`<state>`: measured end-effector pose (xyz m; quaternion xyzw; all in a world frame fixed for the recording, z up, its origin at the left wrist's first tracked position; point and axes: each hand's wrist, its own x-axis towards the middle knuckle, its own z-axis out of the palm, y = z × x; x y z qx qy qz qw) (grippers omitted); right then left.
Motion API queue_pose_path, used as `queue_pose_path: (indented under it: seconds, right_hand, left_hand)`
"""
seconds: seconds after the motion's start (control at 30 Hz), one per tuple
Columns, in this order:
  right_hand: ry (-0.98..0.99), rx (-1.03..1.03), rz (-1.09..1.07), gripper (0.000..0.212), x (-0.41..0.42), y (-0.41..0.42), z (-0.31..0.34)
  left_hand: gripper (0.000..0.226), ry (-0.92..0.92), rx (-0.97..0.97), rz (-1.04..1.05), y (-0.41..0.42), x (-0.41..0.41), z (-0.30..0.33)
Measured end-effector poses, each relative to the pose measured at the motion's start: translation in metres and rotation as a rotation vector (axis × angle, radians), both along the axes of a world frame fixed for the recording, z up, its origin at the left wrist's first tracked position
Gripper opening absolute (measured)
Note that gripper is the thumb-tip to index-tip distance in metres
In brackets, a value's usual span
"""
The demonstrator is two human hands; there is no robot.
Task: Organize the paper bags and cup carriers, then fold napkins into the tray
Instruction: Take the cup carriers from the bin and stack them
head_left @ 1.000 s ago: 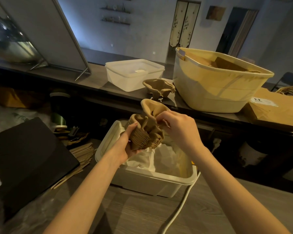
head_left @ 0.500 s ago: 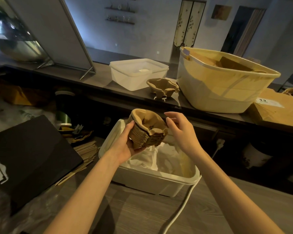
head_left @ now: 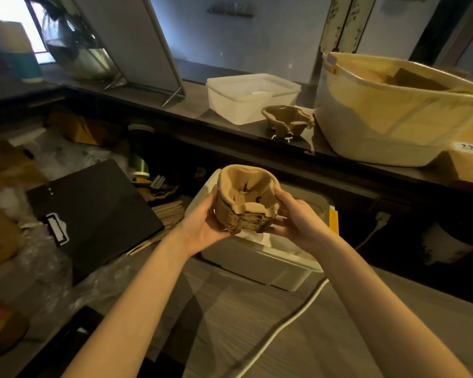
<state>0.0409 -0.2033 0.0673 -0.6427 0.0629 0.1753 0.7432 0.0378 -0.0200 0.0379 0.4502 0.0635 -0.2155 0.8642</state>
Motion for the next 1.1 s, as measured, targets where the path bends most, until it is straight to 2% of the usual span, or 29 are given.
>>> queue_pose_path:
  seconds: [0.17, 0.37, 0.5, 0.63, 0.73, 0.8, 0.9, 1.1]
  right_hand:
    - [-0.004, 0.028, 0.071, 0.026, -0.026, -0.004, -0.007]
    - [-0.005, -0.018, 0.209, 0.022, -0.06, -0.014, -0.022]
    - [0.031, -0.004, 0.306, 0.04, -0.087, -0.019, -0.04]
    - [0.124, 0.027, 0.306, 0.038, -0.108, -0.02, -0.071]
    - [0.209, 0.045, 0.257, 0.032, -0.116, -0.017, -0.099]
    - [0.232, 0.025, 0.225, 0.035, -0.117, -0.014, -0.116]
    - [0.252, -0.045, 0.162, 0.037, -0.113, -0.009, -0.134]
    - [0.301, -0.055, 0.09, 0.026, -0.104, 0.004, -0.153]
  left_hand:
    - [0.061, -0.048, 0.191, -0.045, 0.011, -0.031, 0.004]
    - [0.048, -0.088, 0.385, -0.077, 0.016, -0.068, 0.002]
    - [0.058, -0.051, 0.451, -0.098, 0.024, -0.091, -0.01]
    - [0.04, -0.009, 0.506, -0.118, 0.025, -0.111, -0.032]
    - [0.04, 0.068, 0.576, -0.028, 0.023, -0.117, -0.061]
    - [0.041, 0.135, 0.604, 0.077, 0.019, -0.117, -0.08]
    - [0.032, 0.219, 0.603, 0.208, 0.014, -0.115, -0.101]
    - [0.054, 0.332, 0.567, 0.297, 0.012, -0.105, -0.132]
